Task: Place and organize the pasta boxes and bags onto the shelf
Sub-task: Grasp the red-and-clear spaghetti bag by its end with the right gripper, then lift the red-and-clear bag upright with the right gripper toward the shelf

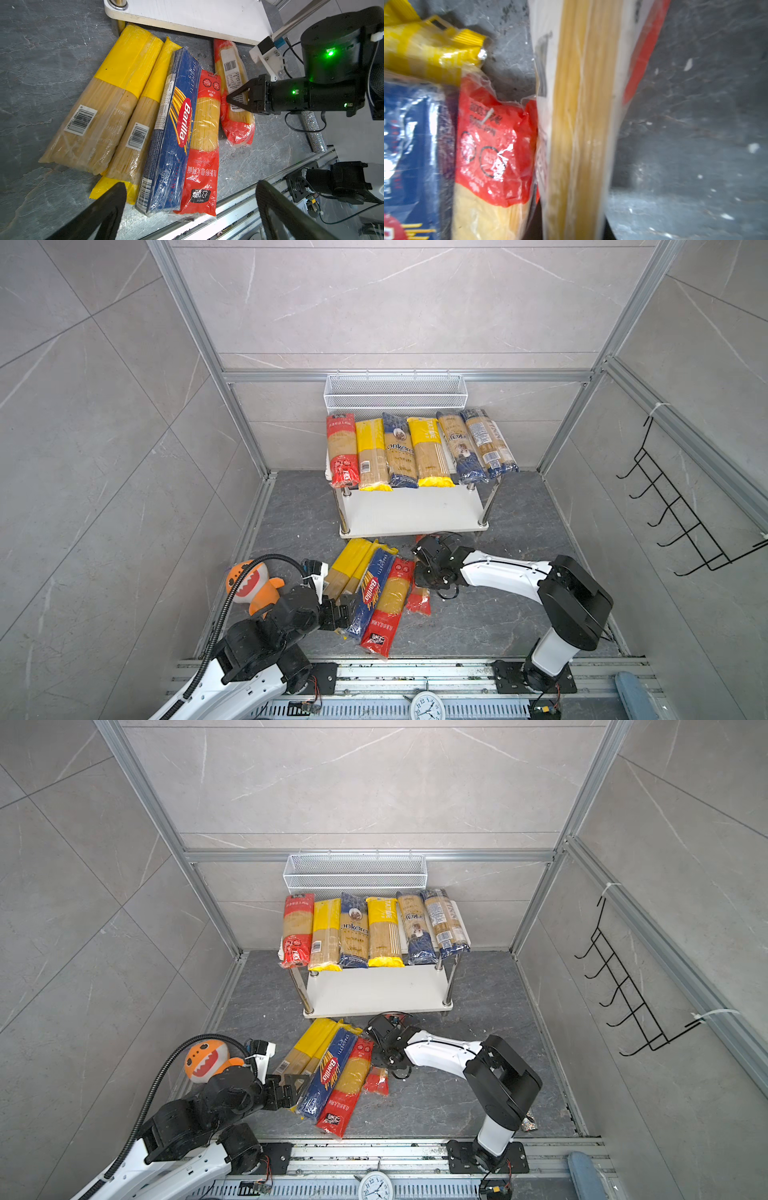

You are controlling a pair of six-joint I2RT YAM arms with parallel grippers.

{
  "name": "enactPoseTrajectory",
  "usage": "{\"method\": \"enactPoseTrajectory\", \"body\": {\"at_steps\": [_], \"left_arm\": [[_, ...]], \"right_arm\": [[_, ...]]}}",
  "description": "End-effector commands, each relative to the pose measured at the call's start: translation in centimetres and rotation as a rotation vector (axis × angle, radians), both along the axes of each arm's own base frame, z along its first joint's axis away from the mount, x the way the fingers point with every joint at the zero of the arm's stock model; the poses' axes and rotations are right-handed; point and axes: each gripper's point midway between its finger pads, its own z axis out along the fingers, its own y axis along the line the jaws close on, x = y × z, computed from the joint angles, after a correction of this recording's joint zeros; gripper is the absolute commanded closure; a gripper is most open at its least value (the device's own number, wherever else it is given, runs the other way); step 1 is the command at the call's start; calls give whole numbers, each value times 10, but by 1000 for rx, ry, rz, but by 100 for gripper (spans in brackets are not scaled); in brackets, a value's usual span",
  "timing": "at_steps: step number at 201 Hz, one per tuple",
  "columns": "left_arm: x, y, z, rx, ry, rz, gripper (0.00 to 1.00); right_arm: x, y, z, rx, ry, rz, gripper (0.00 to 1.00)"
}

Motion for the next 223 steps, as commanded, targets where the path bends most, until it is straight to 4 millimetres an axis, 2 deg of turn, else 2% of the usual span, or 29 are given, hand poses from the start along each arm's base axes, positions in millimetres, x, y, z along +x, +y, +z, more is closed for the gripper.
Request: {"method": "enactPoseTrajectory", "body": {"at_steps": [1,24,48,79,116,132,179,223], "left_arm": [[3,5,19,-14,-34,26,0],[5,6,25,2,-41,32,0],[9,4,29,8,-48,34,0],[15,-4,31,6,-49,31,0],[19,-6,32,21,-49,39,0],[20,-3,32,26,-56,53,0],[23,12,40,28,-94,117,0],[20,31,44,37,-114,181,0]], "right_arm": [[-57,-29,-49,-72,193,65,100],[-62,-29,-23,4,135,89,100],[-62,-25,15,97,52,126,100],[-59,-11,57,220,-39,173,100],[-54,10,98,362,-130,234,100],[-47,16,108,402,-166,247,100],[-21,47,119,559,-171,282,100],[10,73,146,660,-246,308,100]]}}
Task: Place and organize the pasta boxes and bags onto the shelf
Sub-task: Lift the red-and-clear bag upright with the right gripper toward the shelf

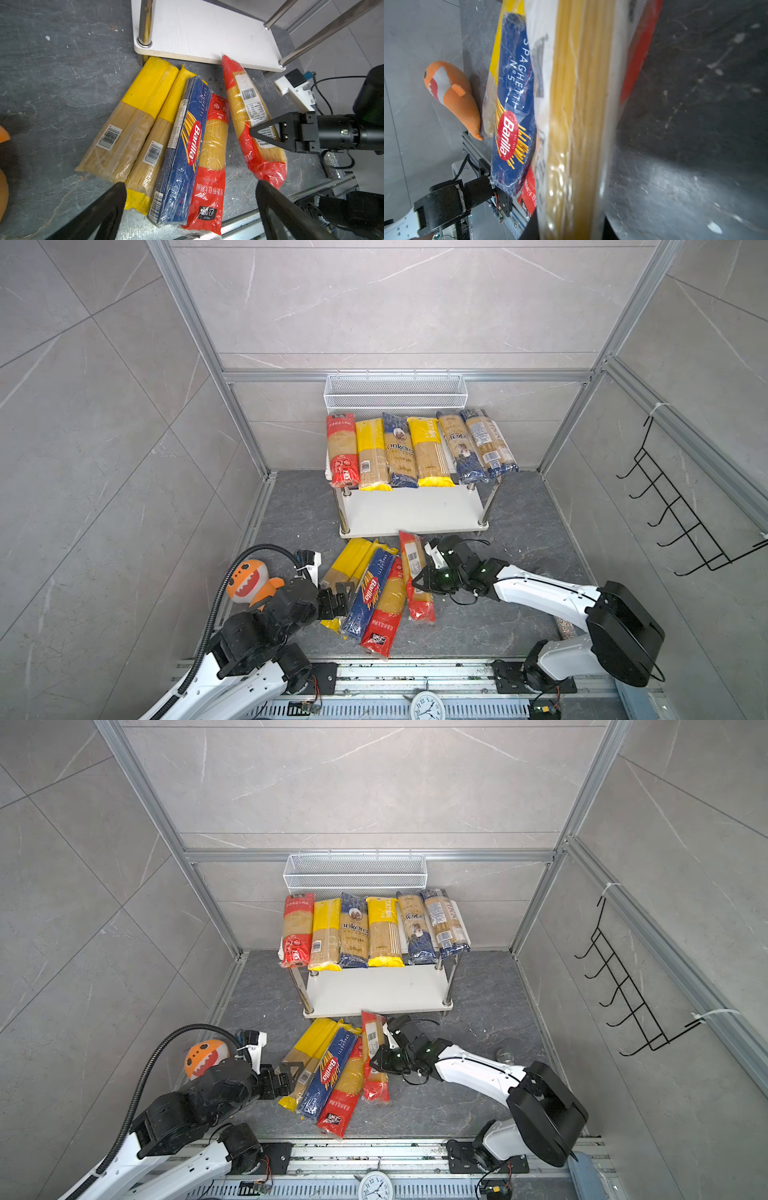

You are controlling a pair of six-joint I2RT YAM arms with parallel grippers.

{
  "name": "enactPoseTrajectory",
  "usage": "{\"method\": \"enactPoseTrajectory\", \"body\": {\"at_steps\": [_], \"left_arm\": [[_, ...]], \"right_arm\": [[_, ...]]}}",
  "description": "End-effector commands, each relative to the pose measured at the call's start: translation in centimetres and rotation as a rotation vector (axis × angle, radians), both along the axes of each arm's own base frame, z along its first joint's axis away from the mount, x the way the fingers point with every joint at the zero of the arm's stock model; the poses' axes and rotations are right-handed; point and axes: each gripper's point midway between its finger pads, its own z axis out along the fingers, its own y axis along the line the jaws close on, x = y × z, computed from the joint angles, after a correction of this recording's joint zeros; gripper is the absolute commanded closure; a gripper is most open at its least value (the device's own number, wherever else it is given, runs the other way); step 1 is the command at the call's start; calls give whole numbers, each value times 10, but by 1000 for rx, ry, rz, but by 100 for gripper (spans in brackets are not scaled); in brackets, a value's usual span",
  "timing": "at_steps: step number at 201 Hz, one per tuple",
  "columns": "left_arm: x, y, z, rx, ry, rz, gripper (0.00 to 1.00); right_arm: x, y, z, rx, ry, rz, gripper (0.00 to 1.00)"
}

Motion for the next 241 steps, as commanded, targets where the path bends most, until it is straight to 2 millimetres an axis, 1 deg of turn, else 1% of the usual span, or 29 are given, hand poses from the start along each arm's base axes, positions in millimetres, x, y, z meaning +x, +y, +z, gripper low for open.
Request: {"method": "enactPoseTrajectory", "body": {"at_steps": [1,19,48,76,110,121,137,147,153,178,212,225,241], "left_arm": [[2,16,14,-12,-45,69,0],[1,22,15,-23,-57,92,0],[0,28,18,-26,-74,109,0],[1,28,22,-11,-78,105,0],[3,25,24,-1,-84,97,0],[3,25,25,-2,-85,96,0],[4,24,25,0,-86,94,0],[4,24,25,5,-85,94,0],[4,24,25,6,-86,94,0],[4,25,26,10,-91,94,0],[5,24,27,15,-94,89,0],[6,24,27,23,-97,86,0],[7,23,28,31,-98,85,0]], "right_arm": [[38,44,82,251,-215,52,100],[52,48,94,302,-236,46,100],[73,55,102,338,-245,48,100],[96,65,103,371,-244,46,100],[134,80,105,446,-258,32,100],[143,86,105,460,-263,36,100],[158,95,104,466,-266,45,100],[165,101,99,453,-264,49,100],[171,105,100,453,-273,54,100],[190,115,90,439,-268,60,100],[207,127,78,437,-256,65,100],[214,131,75,436,-250,68,98],[220,138,73,440,-247,78,92]]}}
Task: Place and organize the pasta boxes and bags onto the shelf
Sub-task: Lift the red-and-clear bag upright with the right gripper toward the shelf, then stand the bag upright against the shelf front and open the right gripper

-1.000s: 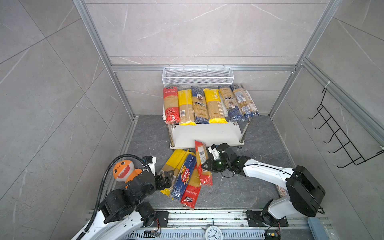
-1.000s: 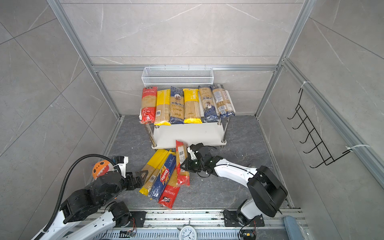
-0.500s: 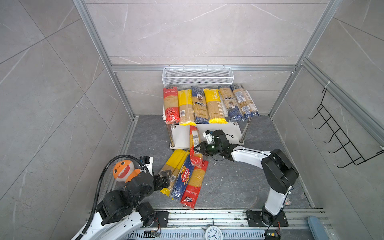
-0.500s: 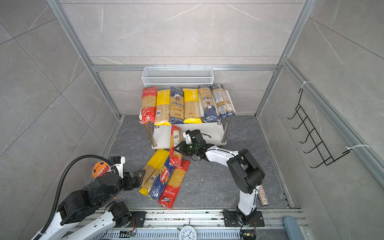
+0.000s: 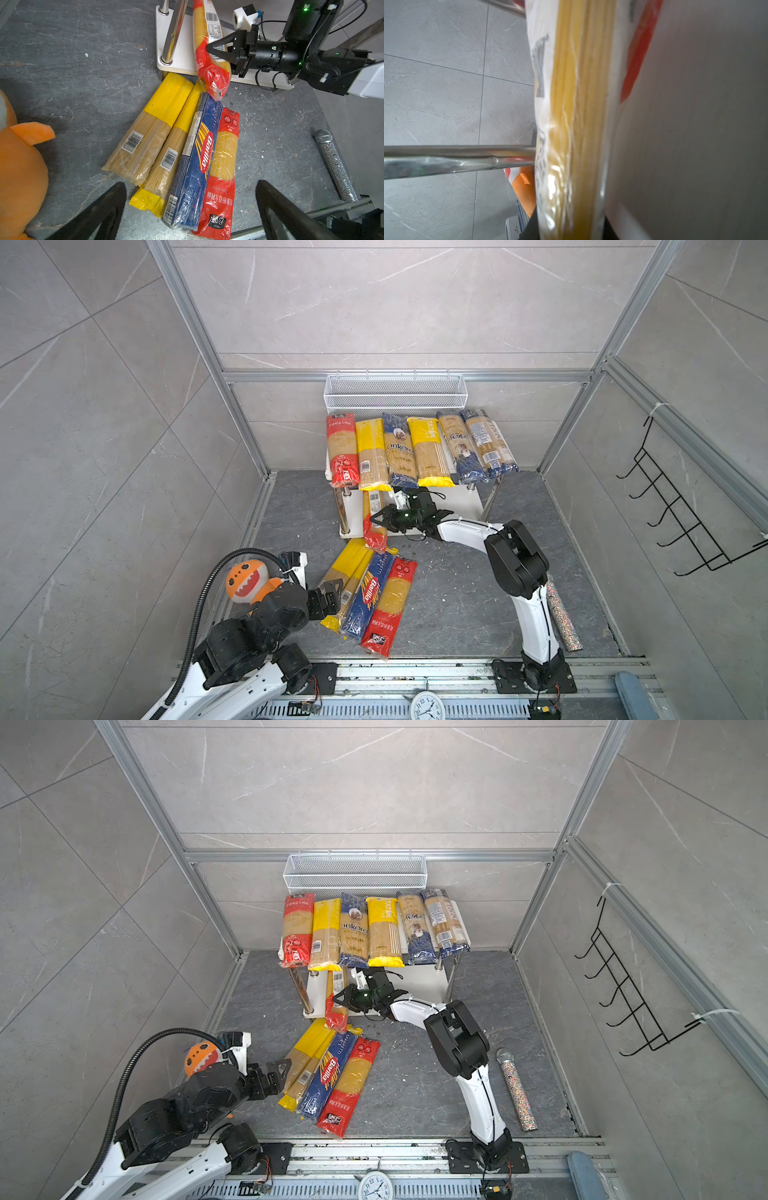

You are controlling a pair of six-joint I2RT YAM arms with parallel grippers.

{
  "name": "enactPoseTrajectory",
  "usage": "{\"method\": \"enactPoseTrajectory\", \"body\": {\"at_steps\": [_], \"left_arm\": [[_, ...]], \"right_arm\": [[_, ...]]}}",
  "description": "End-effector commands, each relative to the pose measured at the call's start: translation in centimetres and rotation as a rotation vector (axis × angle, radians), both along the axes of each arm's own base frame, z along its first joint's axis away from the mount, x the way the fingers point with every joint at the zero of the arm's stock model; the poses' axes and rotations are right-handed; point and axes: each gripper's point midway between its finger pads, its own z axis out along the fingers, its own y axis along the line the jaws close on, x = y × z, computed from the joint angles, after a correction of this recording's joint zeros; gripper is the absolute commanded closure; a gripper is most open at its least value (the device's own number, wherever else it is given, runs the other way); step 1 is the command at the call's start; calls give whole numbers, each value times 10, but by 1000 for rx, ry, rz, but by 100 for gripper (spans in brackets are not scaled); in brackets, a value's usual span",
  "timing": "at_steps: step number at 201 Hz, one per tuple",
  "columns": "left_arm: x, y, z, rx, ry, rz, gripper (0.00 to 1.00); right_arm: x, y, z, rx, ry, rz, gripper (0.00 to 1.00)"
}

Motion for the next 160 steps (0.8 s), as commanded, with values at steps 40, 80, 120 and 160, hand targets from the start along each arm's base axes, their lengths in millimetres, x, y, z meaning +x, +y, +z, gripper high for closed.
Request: {"method": "enactPoseTrajectory", "body": {"at_steps": [40,80,120,160], "left_arm": [[8,-1,17,17,-52,3,0],[8,-2,17,16,-54,-2,0],[6,-1,18,1,-57,-4,0],[4,-3,17,-21,-55,-11,0]], "right_arm": [[28,26,39,102,-145,73,54],[33,22,31,100,-120,57,44],[25,11,33,97,-110,51,40],[3,-4,38,75,-113,56,29]]}}
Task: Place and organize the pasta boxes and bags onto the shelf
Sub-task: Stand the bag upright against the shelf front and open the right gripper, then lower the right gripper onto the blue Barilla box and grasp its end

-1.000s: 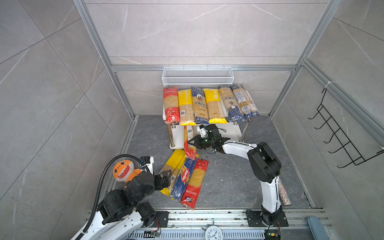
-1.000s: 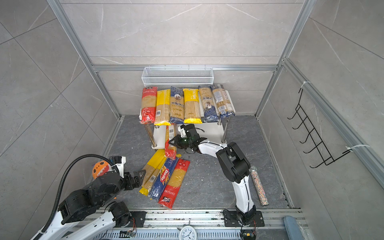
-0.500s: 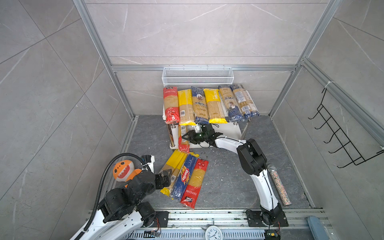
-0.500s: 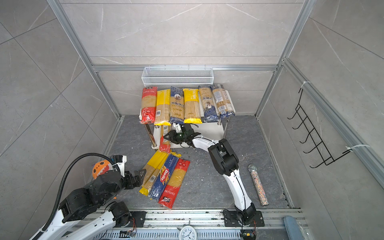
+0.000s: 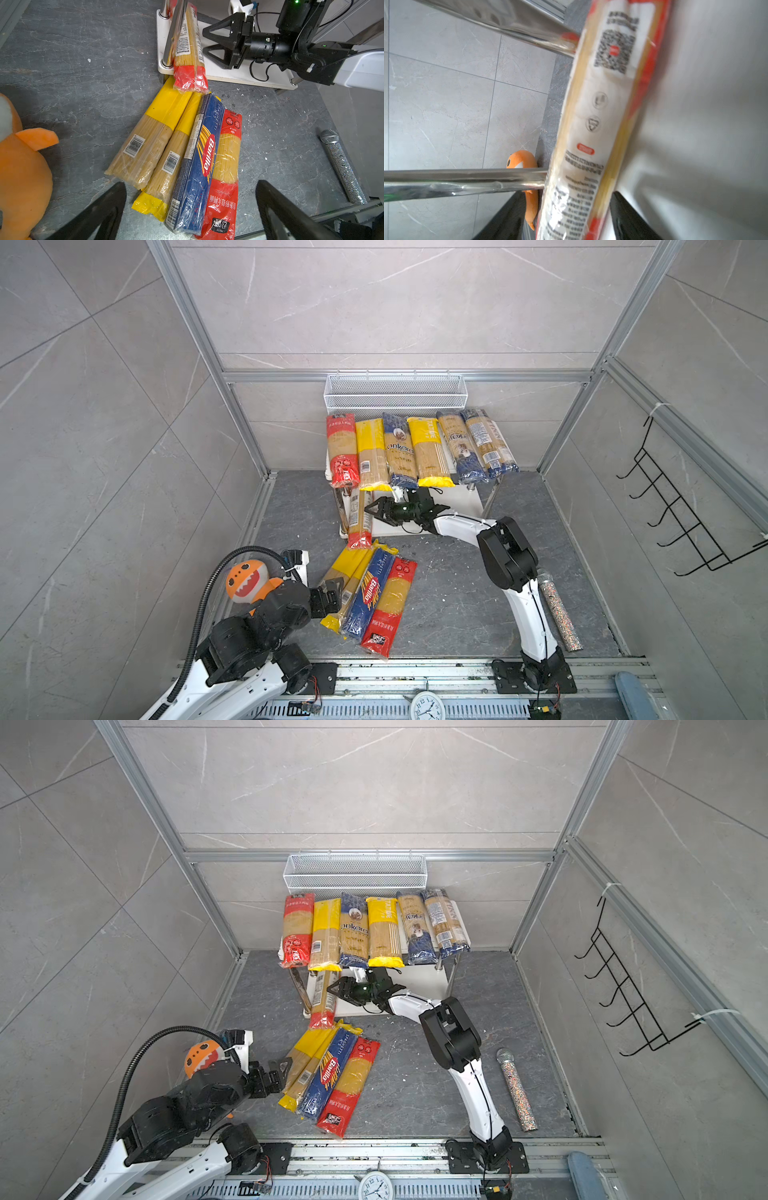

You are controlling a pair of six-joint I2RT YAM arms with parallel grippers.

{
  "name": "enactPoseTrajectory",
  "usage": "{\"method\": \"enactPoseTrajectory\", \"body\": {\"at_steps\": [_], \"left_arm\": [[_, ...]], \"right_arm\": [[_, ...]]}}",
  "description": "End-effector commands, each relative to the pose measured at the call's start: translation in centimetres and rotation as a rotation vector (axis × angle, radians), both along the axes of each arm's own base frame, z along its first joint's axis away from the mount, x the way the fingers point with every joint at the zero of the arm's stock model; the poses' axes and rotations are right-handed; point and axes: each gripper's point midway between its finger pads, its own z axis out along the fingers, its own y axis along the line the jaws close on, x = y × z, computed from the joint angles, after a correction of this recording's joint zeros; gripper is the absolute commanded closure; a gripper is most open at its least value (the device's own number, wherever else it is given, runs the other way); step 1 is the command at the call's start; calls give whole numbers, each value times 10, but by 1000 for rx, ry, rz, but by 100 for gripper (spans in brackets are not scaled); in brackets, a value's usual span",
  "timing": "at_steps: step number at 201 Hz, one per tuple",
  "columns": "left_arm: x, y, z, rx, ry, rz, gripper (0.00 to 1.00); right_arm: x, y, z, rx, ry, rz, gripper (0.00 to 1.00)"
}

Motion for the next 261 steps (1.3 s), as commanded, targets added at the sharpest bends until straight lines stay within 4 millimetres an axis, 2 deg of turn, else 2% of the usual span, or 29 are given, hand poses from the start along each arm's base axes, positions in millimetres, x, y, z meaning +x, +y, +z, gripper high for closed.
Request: {"method": "enactPoseTrajectory", "body": {"at_steps": [1,57,90,122,160,200,205,208,211,228,261], "left_arm": [[1,-2,15,-40,-43,-11,0],[-2,-11,3,-68,-11,-39,0],[-4,-17,-19,-59,37,-56,0],[-10,-29,-32,-108,87,-101,0],[-16,-32,-41,-141,127,-110,0],[-24,-35,-32,-175,123,-154,0],[-25,-35,-31,-172,125,-161,0],[-26,-35,-30,-171,126,-165,0],[-26,-35,-29,-168,127,-167,0],[-30,-32,-25,-144,132,-181,0],[-32,-20,-12,-127,106,-158,0]], "right_arm": [[-14,-6,37,32,-68,21,29],[-57,-34,31,-18,-35,16,28],[-92,-58,4,-181,29,-17,27],[-133,-72,-16,-236,79,-38,27],[-188,-70,-33,-385,83,-31,27],[-233,-63,-36,-501,72,-66,27],[-237,-61,-36,-507,72,-71,24],[-239,-59,-36,-509,73,-71,7],[-241,-58,-36,-511,74,-73,1],[-250,-50,-39,-517,91,-88,0],[-254,-36,-49,-552,123,-115,0]]}}
